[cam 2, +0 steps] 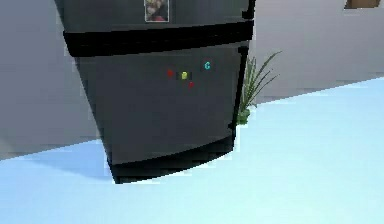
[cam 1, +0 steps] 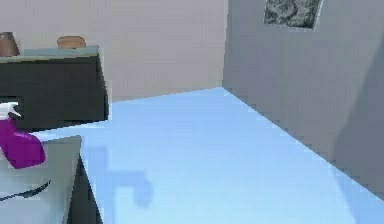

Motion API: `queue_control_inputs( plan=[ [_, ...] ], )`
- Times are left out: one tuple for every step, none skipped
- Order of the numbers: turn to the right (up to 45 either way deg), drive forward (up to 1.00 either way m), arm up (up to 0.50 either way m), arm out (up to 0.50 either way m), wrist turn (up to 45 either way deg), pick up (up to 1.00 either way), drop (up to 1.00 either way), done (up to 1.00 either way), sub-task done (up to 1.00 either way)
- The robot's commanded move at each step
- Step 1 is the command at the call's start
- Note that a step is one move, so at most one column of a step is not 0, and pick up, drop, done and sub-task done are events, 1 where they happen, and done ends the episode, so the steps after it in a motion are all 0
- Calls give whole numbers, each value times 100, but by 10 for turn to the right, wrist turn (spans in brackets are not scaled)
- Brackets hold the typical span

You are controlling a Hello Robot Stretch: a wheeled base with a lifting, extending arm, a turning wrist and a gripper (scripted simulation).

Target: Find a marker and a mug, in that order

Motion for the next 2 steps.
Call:
queue_control_inputs(
  plan=[
    [450,0,0,0,0,0,0,0,0],
    [450,0,0,0,0,0,0,0,0]
  ],
)
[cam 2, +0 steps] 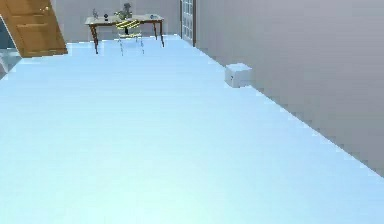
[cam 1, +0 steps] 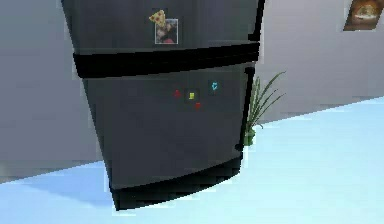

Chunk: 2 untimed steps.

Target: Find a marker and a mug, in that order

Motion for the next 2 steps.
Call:
queue_control_inputs(
  plan=[
    [210,0,0,0,0,0,0,0,0],
    [30,0,0,0,0,0,0,0,0]
  ],
)
